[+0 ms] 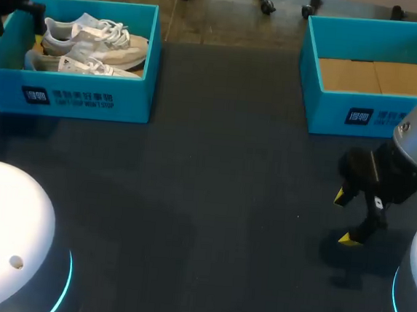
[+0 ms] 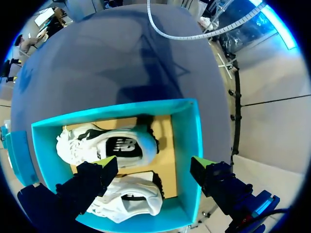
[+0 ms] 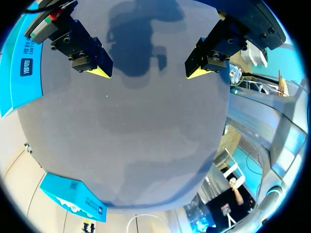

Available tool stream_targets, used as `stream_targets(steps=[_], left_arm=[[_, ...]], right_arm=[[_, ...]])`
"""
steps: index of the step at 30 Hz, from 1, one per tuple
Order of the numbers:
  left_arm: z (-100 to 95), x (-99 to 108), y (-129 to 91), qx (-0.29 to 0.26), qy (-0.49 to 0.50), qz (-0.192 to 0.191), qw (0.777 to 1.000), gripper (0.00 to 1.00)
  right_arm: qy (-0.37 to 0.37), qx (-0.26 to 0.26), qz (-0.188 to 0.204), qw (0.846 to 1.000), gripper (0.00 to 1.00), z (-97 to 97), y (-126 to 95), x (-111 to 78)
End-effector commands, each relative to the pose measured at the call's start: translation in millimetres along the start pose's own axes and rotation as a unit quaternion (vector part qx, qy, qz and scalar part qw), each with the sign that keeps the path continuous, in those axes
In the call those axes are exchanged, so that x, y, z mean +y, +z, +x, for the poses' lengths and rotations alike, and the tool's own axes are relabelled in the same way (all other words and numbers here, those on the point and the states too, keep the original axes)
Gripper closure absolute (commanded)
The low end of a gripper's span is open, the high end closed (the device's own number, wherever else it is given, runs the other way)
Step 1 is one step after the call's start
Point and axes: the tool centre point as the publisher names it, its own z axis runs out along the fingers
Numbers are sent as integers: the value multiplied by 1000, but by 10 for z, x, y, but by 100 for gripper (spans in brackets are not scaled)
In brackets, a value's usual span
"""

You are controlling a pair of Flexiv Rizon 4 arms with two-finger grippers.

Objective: Take the shoe out of the shoebox, open the shoe tongue, remove and reinsert the insole, then place the shoe into the shoebox

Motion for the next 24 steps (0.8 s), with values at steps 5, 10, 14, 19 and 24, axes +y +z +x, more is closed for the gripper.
stream_targets(steps=[5, 10, 14, 19, 24], left_arm=[[9, -17, 0, -1, 1, -3, 1000, 0], [-3, 5, 46, 2, -12, -7, 1000, 0], [-10, 71, 188, -2, -14, 6, 1000, 0], [-12, 79, 287, -14, -2, 12, 1000, 0], [-11, 67, 370, -12, -1, 16, 1000, 0]], right_arm=[[0, -1, 1, 1000, 0, 7, 4, 4], [0, -1, 1, 1000, 0, 7, 4, 4], [0, -1, 1, 1000, 0, 7, 4, 4], [0, -1, 1, 1000, 0, 7, 4, 4], [0, -1, 1, 1000, 0, 7, 4, 4]])
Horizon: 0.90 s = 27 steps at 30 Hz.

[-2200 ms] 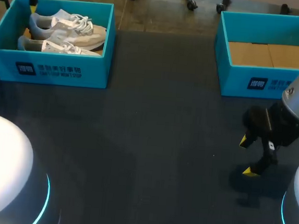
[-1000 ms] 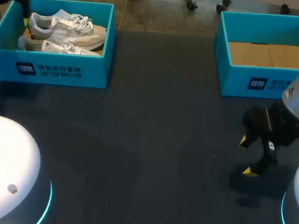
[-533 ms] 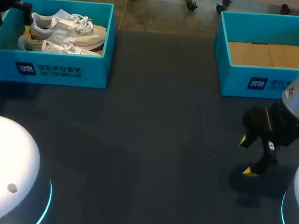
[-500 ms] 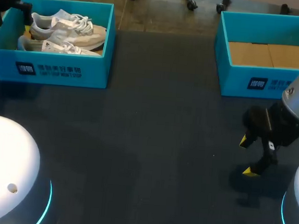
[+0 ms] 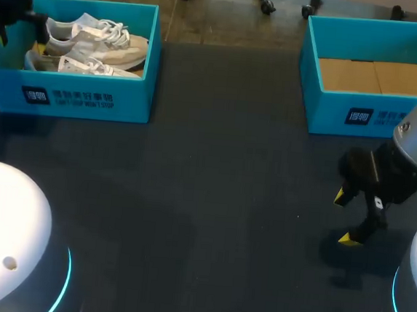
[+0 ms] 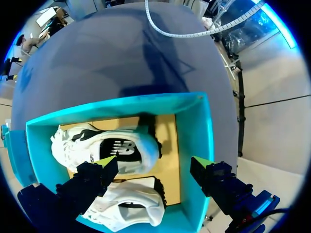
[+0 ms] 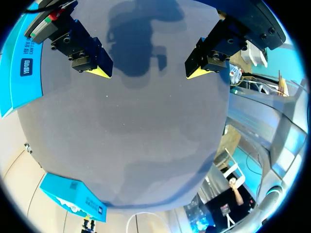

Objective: Take the shoe out of the shoebox, open the shoe tongue, remove and reinsert the insole, then place the shoe into the shoebox

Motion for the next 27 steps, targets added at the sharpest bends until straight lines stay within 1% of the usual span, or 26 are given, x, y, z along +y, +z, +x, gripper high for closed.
stream_targets(steps=[1, 5, 9, 19, 22, 23, 27], left_arm=[[9, 40, 80, 1, 2, 3, 1000, 0], [6, 51, 155, 0, 2, 6, 1000, 0], [-4, 53, 215, -15, 6, 8, 1000, 0], [-55, -2, 410, -6, 10, 2, 1000, 0], [-60, 10, 476, -14, 8, 7, 1000, 0], [-59, 9, 495, -13, 8, 7, 1000, 2], [-66, 2, 567, -12, 3, 5, 1000, 7]], right_arm=[[0, -1, 1, 1000, 0, 6, 4, 3], [0, -1, 1, 1000, 0, 6, 4, 3], [0, -1, 1, 1000, 0, 6, 4, 3], [0, -1, 1, 1000, 0, 6, 4, 3], [0, -1, 1, 1000, 0, 6, 4, 3], [0, -1, 1, 1000, 0, 6, 4, 3], [0, -1, 1, 1000, 0, 6, 4, 3]])
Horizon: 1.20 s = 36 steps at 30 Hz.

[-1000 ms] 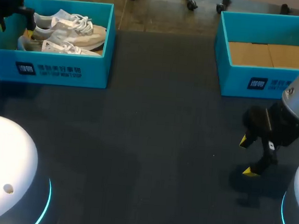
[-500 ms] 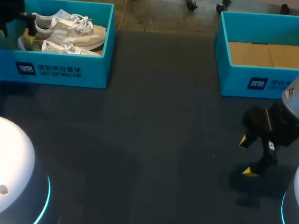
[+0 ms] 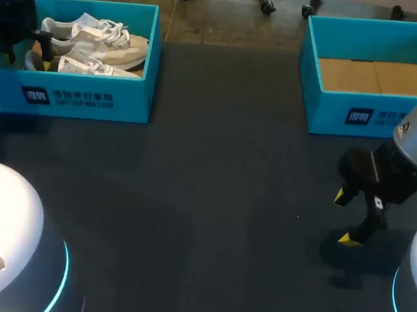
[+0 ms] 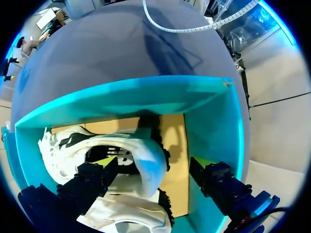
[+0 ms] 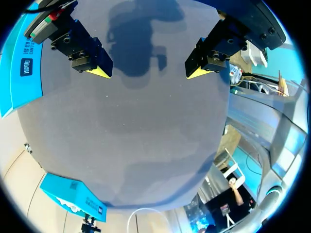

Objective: Take the shoe out of the shoebox, open the shoe tongue, remove and reinsert the insole, then place the shoe into the shoebox

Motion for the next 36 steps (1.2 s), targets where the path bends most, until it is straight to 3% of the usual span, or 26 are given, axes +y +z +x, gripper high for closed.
stream_targets(steps=[1, 4, 13, 20, 24, 25, 27, 28, 36], left_arm=[[2, 5, 88, 1, -3, 0, 1000, 8], [4, 3, 122, 3, -7, 2, 1000, 16], [1, 1, 222, 3, -23, 6, 1000, 25], [7, -19, 278, 4, -25, 11, 1000, 49], [12, -17, 287, 6, -32, 10, 999, 53], [13, -17, 287, 7, -32, 10, 999, 62], [16, -15, 288, 9, -34, 9, 999, 93], [17, -15, 289, 9, -34, 9, 999, 100], [76, -10, 269, 17, -39, 9, 999, 100]], right_arm=[[0, -1, 1, 1000, 0, 7, 4, 4], [0, -1, 1, 1000, 0, 7, 4, 4], [0, -1, 1, 1000, 0, 7, 4, 4], [0, -1, 1, 1000, 0, 7, 4, 4], [0, -1, 1, 1000, 0, 7, 4, 4], [0, -1, 1, 1000, 0, 7, 4, 4], [0, -1, 1, 1000, 0, 7, 4, 4], [0, -1, 1, 1000, 0, 7, 4, 4], [0, -1, 1, 1000, 0, 7, 4, 4]])
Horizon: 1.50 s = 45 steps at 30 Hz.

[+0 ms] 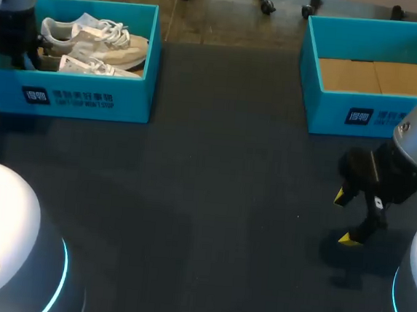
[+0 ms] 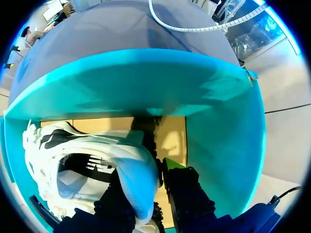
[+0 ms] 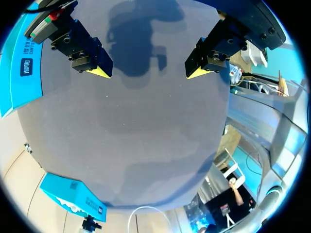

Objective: Take the shoe out of the shoebox, open the shoe tongue, remove and reinsert the insole, then place the shoe into the shoebox

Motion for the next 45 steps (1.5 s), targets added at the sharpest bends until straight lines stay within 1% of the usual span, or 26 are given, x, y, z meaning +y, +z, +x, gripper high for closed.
stream_targets(steps=[1, 11, 15, 22, 26, 33, 41, 43, 45], left_arm=[[1, 10, -23, 6, -4, 1, 1000, 100], [183, 93, -128, 16, -22, -2, 1000, 100], [219, 105, -182, 22, -27, 3, 999, 100], [254, 165, -341, 17, -47, 7, 999, 100], [249, 181, -452, 16, -51, 0, 999, 100], [229, 163, -793, 9, -60, -20, 998, 100], [245, 169, -1261, 15, -80, -46, 996, 100], [222, 156, -1392, 13, -66, -43, 997, 100], [197, 111, -1561, 9, -64, -59, 996, 100]], right_arm=[[0, -1, 1, 1000, 0, 7, 4, 4], [0, -1, 1, 1000, 0, 7, 4, 4], [0, -1, 1, 1000, 0, 7, 4, 4], [0, -1, 1, 1000, 0, 7, 4, 4], [0, -1, 1, 1000, 0, 7, 4, 4], [0, -1, 1, 1000, 0, 7, 4, 4], [0, -1, 1, 1000, 0, 7, 4, 4], [0, -1, 1, 1000, 0, 7, 4, 4], [0, -1, 1, 1000, 0, 7, 4, 4]])
